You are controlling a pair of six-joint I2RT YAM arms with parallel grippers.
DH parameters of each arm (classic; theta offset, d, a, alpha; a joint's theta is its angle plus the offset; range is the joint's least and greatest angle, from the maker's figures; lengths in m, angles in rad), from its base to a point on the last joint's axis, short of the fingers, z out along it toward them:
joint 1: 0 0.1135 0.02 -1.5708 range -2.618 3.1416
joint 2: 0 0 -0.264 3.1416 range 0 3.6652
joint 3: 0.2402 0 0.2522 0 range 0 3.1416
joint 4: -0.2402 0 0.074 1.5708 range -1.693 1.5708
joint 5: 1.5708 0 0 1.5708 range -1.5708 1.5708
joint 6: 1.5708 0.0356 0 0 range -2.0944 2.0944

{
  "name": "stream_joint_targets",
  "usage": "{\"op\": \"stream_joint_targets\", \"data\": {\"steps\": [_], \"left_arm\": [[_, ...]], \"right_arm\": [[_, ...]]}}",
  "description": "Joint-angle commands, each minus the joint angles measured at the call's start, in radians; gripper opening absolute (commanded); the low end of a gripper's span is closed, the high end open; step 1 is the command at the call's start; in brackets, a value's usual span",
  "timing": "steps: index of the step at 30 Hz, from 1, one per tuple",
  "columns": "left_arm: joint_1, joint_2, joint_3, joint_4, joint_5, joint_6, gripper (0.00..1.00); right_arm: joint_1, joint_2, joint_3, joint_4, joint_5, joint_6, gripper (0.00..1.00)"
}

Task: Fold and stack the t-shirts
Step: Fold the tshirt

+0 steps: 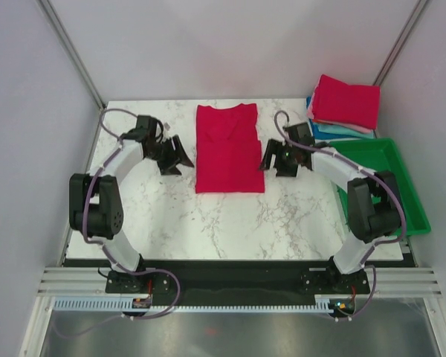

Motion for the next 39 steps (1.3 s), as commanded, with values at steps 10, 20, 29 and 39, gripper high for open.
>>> {"op": "stream_joint_targets", "data": {"steps": [10, 20, 29, 39], "left_arm": [[-0.042, -0.098, -0.355, 0.355, 0.08, -0.117, 0.67], [-0.128, -0.058, -0.409, 0.432, 0.001, -0.195, 0.63], [-0.137, -0.063, -0.489, 0.412, -0.099, -0.217, 0.54], [-0.148, -0.02, -0.494, 0.44, -0.133, -0.209, 0.53]], "right_arm": [[0.05, -0.122, -0.372, 0.26, -0.109, 0.104, 0.83], [0.055, -0.09, -0.38, 0.276, -0.089, 0.093, 0.82], [0.055, -0.068, -0.403, 0.299, -0.092, 0.087, 0.81], [0.055, -0.039, -0.399, 0.319, -0.095, 0.086, 0.8]]}}
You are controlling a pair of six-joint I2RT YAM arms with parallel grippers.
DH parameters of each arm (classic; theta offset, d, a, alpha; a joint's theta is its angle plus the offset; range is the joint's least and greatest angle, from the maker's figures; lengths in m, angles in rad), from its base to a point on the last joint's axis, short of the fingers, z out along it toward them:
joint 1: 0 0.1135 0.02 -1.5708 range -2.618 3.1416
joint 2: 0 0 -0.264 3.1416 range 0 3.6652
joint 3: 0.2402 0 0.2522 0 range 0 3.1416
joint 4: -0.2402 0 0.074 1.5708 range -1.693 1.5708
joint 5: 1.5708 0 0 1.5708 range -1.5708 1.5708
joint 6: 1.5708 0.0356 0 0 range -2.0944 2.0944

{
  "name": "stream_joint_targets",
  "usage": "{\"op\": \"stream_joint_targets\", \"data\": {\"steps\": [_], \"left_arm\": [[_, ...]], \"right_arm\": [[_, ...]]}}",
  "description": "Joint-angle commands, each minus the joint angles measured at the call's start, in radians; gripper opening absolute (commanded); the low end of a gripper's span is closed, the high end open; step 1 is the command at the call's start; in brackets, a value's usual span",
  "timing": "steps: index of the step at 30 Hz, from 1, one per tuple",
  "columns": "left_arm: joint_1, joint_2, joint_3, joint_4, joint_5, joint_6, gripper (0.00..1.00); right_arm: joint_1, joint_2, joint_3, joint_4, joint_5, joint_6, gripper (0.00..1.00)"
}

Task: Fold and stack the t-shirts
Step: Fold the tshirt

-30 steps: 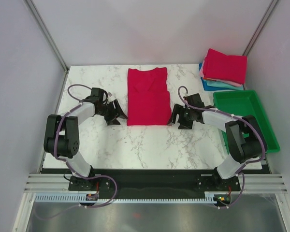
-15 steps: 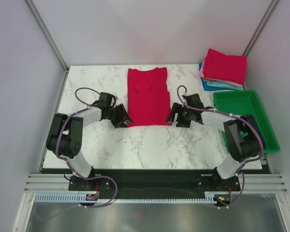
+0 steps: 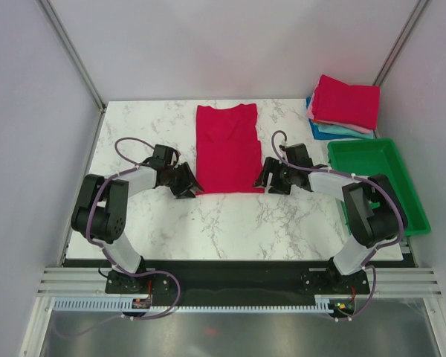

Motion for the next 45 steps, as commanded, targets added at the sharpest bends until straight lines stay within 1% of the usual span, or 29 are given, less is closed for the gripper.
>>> {"op": "stream_joint_targets", "data": {"steps": [1, 2, 4, 5, 7, 8, 9, 10, 11, 16, 19, 20, 22, 23, 25, 26, 30, 33, 35, 38, 39, 41, 42, 43, 44, 45], "left_arm": [[-0.009, 0.047, -0.021, 0.018, -0.096, -0.005, 0.51], [-0.009, 0.05, -0.021, 0.021, -0.096, -0.007, 0.4], [-0.009, 0.049, -0.024, 0.036, -0.092, -0.011, 0.29], [-0.009, 0.049, -0.03, 0.042, -0.09, -0.01, 0.22], [-0.009, 0.053, -0.035, 0.048, -0.087, -0.013, 0.16], [-0.009, 0.055, -0.038, 0.057, -0.084, -0.013, 0.14], [-0.01, 0.055, -0.036, 0.061, -0.081, -0.013, 0.11], [-0.01, 0.055, -0.039, 0.067, -0.079, -0.013, 0.05], [-0.012, 0.053, -0.041, 0.074, -0.078, -0.016, 0.02], [-0.018, 0.056, -0.038, 0.076, -0.073, -0.016, 0.02], [-0.019, 0.063, -0.044, 0.079, -0.072, -0.014, 0.02], [-0.018, 0.063, -0.047, 0.081, -0.07, -0.014, 0.02], [-0.021, 0.063, -0.05, 0.084, -0.069, -0.013, 0.02], [-0.021, 0.064, -0.053, 0.084, -0.067, -0.011, 0.02], [-0.021, 0.05, -0.058, 0.085, -0.064, -0.011, 0.02], [-0.021, 0.044, -0.064, 0.082, -0.062, -0.013, 0.02], [-0.026, -0.008, -0.076, 0.065, -0.056, -0.007, 0.02], [-0.038, -0.084, -0.096, 0.036, -0.042, -0.002, 0.02], [-0.049, -0.153, -0.119, 0.007, -0.026, 0.001, 0.02], [-0.076, -0.238, -0.166, -0.024, -0.022, -0.008, 0.02], [-0.09, -0.294, -0.179, -0.039, -0.026, -0.016, 0.02], [-0.151, -0.357, -0.209, -0.06, -0.047, -0.04, 0.02], [-0.176, -0.417, -0.219, -0.091, -0.058, -0.051, 0.02], [-0.218, -0.446, -0.235, -0.105, -0.071, -0.062, 0.02], [-0.239, -0.476, -0.246, -0.116, -0.078, -0.092, 0.02], [-0.257, -0.512, -0.257, -0.129, -0.081, -0.109, 0.02]], "right_arm": [[0.003, 0.04, -0.014, 0.0, 0.018, -0.01, 0.79], [0.003, 0.04, -0.017, 0.003, 0.018, -0.01, 0.74], [0.002, 0.043, -0.022, 0.006, 0.017, -0.009, 0.69], [0.002, 0.043, -0.031, 0.009, 0.017, -0.009, 0.63], [0.003, 0.039, -0.046, 0.02, 0.015, -0.004, 0.57], [0.002, 0.039, -0.051, 0.023, 0.015, -0.003, 0.54], [0.002, 0.037, -0.055, 0.028, 0.015, -0.001, 0.54], [0.003, 0.04, -0.062, 0.037, 0.015, 0.002, 0.53], [0.003, 0.043, -0.068, 0.041, 0.014, 0.005, 0.52], [0.008, 0.059, -0.086, 0.078, -0.006, 0.023, 0.51], [0.013, 0.06, -0.092, 0.077, -0.002, 0.026, 0.45], [0.013, 0.062, -0.092, 0.078, -0.002, 0.028, 0.4], [0.011, 0.063, -0.092, 0.078, -0.002, 0.028, 0.35], [0.013, 0.063, -0.094, 0.103, 0.0, 0.026, 0.28], [0.013, 0.06, -0.097, 0.107, 0.003, 0.031, 0.21], [0.013, 0.06, -0.098, 0.109, 0.006, 0.033, 0.14], [0.013, 0.031, -0.112, 0.111, 0.006, 0.039, 0.0], [0.011, -0.036, -0.128, 0.092, 0.015, 0.023, 0.0], [0.013, -0.078, -0.146, 0.046, 0.021, 0.013, 0.0], [0.013, -0.188, -0.184, -0.001, 0.021, 0.005, 0.0], [0.014, -0.254, -0.192, -0.018, 0.023, 0.008, 0.0], [0.022, -0.322, -0.212, -0.081, 0.044, 0.01, 0.0], [0.023, -0.393, -0.22, -0.102, 0.049, 0.008, 0.0], [0.025, -0.43, -0.233, -0.147, 0.053, 0.017, 0.0], [0.039, -0.47, -0.243, -0.171, 0.056, 0.023, 0.0], [0.045, -0.554, -0.249, -0.193, 0.058, 0.032, 0.0]]}}
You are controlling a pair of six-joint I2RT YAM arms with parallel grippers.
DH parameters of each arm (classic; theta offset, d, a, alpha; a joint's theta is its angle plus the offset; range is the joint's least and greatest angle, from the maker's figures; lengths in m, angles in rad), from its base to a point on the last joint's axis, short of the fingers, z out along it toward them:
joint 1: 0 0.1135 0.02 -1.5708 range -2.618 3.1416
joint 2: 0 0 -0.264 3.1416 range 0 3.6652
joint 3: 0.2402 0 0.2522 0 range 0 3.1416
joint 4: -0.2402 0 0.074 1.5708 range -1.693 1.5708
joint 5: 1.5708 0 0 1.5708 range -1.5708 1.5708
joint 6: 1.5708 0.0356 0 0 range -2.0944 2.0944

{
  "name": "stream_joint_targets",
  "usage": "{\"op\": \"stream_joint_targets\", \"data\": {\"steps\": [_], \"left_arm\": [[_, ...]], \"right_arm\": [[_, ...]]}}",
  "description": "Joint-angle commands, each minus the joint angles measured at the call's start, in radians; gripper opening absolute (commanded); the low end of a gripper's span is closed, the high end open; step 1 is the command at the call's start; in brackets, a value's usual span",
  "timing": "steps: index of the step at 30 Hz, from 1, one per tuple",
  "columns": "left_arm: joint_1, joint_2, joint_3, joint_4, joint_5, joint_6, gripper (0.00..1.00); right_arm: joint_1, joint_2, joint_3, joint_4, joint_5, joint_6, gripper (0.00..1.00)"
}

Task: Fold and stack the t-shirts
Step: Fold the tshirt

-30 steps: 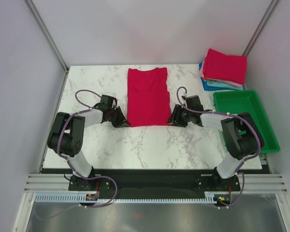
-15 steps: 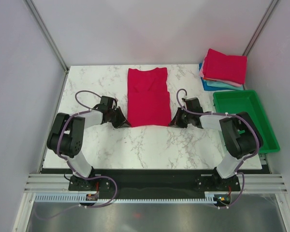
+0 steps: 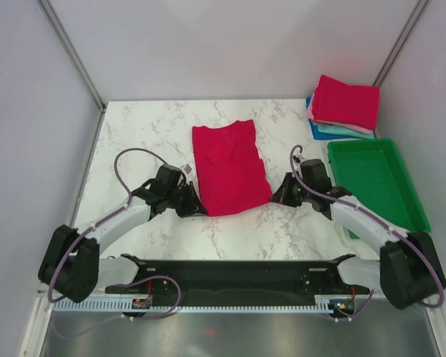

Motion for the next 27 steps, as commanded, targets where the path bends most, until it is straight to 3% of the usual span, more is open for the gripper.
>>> {"op": "stream_joint_targets", "data": {"steps": [1, 7, 11, 18, 27], "left_arm": [[-0.08, -0.155, -0.043, -0.104, -0.03, -0.088, 0.02], [-0.142, -0.388, 0.047, -0.303, -0.063, -0.168, 0.02], [-0.142, -0.379, 0.187, -0.415, -0.085, -0.14, 0.02], [-0.134, -0.268, 0.391, -0.496, -0.132, -0.083, 0.02], [0.013, -0.097, 0.524, -0.493, -0.079, 0.015, 0.02]], "right_arm": [[0.026, -0.18, -0.033, -0.151, 0.033, 0.031, 0.0], [0.161, -0.406, 0.019, -0.318, 0.154, 0.138, 0.0], [0.198, -0.438, 0.12, -0.381, 0.21, 0.161, 0.0], [0.199, -0.264, 0.378, -0.447, 0.295, 0.045, 0.0], [0.182, 0.006, 0.592, -0.459, 0.392, -0.066, 0.0]]}}
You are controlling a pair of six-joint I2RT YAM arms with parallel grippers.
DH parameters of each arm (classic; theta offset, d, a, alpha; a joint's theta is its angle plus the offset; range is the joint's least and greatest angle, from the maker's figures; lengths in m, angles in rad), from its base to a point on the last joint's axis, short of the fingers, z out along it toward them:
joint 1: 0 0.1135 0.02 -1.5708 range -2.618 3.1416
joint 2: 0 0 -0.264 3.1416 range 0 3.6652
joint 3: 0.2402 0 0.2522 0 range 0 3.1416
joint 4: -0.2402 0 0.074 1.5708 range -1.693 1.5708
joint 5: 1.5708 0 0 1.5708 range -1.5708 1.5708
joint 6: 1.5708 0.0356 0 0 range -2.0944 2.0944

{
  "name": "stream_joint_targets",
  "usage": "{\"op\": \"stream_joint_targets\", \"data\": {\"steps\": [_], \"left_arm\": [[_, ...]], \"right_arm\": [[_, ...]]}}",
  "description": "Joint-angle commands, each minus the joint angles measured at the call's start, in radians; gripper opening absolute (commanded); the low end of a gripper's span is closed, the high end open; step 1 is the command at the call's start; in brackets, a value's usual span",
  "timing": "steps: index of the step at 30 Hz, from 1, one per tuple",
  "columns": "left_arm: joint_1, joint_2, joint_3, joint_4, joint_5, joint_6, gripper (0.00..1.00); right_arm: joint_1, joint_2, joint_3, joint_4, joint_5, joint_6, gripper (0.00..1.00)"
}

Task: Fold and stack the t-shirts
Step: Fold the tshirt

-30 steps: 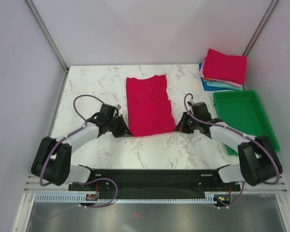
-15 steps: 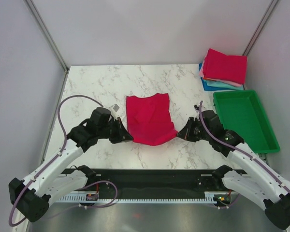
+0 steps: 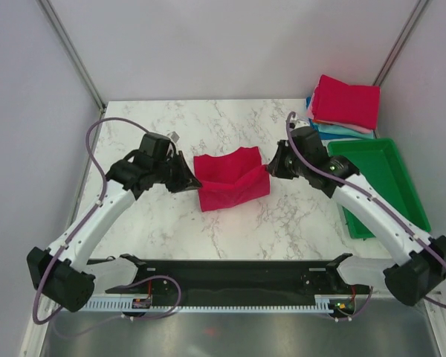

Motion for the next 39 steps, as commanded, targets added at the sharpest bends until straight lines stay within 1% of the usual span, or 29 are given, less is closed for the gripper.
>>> {"op": "stream_joint_targets", "data": {"steps": [1, 4, 8, 11, 12, 14, 15, 16, 18, 19, 21, 22, 24, 25, 26, 27, 28, 29, 30, 31, 32, 33, 34, 35, 36, 38, 39], "left_arm": [[0.073, 0.067, 0.079, -0.004, 0.041, 0.082, 0.02], [0.124, 0.117, 0.102, 0.008, 0.076, 0.113, 0.02], [0.161, 0.225, 0.128, 0.043, 0.096, 0.156, 0.02], [0.194, 0.321, 0.165, 0.068, 0.122, 0.174, 0.02], [0.202, 0.376, 0.18, 0.068, 0.124, 0.178, 0.02], [0.222, 0.433, 0.244, 0.068, 0.138, 0.204, 0.02], [0.236, 0.497, 0.269, 0.065, 0.141, 0.213, 0.02], [0.243, 0.528, 0.322, 0.062, 0.142, 0.219, 0.02], [0.256, 0.599, 0.376, 0.042, 0.136, 0.24, 0.02], [0.271, 0.672, 0.431, 0.033, 0.138, 0.245, 0.02], [0.291, 0.741, 0.513, 0.019, 0.138, 0.256, 0.02], [0.297, 0.818, 0.543, 0.008, 0.13, 0.259, 0.03], [0.308, 0.892, 0.602, -0.013, 0.126, 0.271, 0.08], [0.322, 0.924, 0.658, -0.038, 0.118, 0.277, 0.1], [0.329, 0.981, 0.683, -0.046, 0.116, 0.277, 0.11], [0.337, 1.002, 0.705, -0.049, 0.113, 0.277, 0.13], [0.352, 1.024, 0.75, -0.05, 0.116, 0.286, 0.3], [0.359, 1.082, 0.781, -0.064, 0.119, 0.297, 0.44], [0.366, 1.113, 0.824, -0.088, 0.127, 0.308, 0.54], [0.384, 1.148, 0.926, -0.13, 0.132, 0.325, 0.69], [0.389, 1.173, 0.974, -0.189, 0.13, 0.331, 0.71], [0.394, 1.199, 1.013, -0.211, 0.13, 0.339, 0.73], [0.397, 1.194, 1.051, -0.221, 0.116, 0.348, 0.74], [0.397, 1.181, 1.048, -0.222, 0.104, 0.348, 0.75], [0.395, 1.138, 1.029, -0.221, 0.092, 0.348, 0.75], [0.391, 1.087, 0.989, -0.205, 0.049, 0.348, 0.75], [0.38, 1.031, 0.937, -0.196, 0.003, 0.348, 0.75]], "right_arm": [[-0.014, 0.083, 0.088, 0.001, 0.044, -0.065, 0.0], [-0.056, 0.153, 0.127, 0.031, 0.008, -0.087, 0.0], [-0.108, 0.248, 0.171, 0.075, -0.036, -0.11, 0.0], [-0.123, 0.349, 0.226, 0.097, -0.045, -0.134, 0.0], [-0.123, 0.408, 0.245, 0.1, -0.044, -0.151, 0.0], [-0.131, 0.471, 0.318, 0.097, -0.044, -0.165, 0.0], [-0.134, 0.531, 0.343, 0.095, -0.042, -0.171, 0.0], [-0.139, 0.56, 0.39, 0.095, -0.045, -0.179, 0.0], [-0.153, 0.646, 0.439, 0.098, -0.052, -0.187, 0.0], [-0.157, 0.675, 0.485, 0.097, -0.056, -0.19, 0.0], [-0.172, 0.764, 0.56, 0.098, -0.079, -0.193, 0.0], [-0.179, 0.794, 0.584, 0.098, -0.09, -0.196, 0.0], [-0.192, 0.888, 0.63, 0.101, -0.113, -0.199, 0.0], [-0.196, 0.924, 0.683, 0.103, -0.133, -0.2, 0.01], [-0.206, 0.991, 0.711, 0.103, -0.15, -0.205, 0.05], [-0.211, 1.027, 0.74, 0.109, -0.191, -0.205, 0.11], [-0.215, 1.06, 0.807, 0.1, -0.208, -0.208, 0.27], [-0.226, 1.117, 0.843, 0.083, -0.216, -0.208, 0.4], [-0.232, 1.134, 0.872, 0.06, -0.222, -0.207, 0.53], [-0.237, 1.142, 0.894, 0.055, -0.222, -0.207, 0.68], [-0.246, 1.138, 0.886, 0.055, -0.211, -0.207, 0.74], [-0.251, 1.106, 0.871, 0.063, -0.197, -0.214, 0.78], [-0.254, 1.083, 0.812, 0.08, -0.162, -0.219, 0.83], [-0.264, 1.025, 0.77, 0.092, -0.148, -0.225, 0.84], [-0.269, 0.991, 0.674, 0.139, -0.136, -0.228, 0.84], [-0.286, 0.891, 0.564, 0.199, -0.137, -0.217, 0.86], [-0.289, 0.863, 0.468, 0.251, -0.153, -0.211, 0.87]]}}
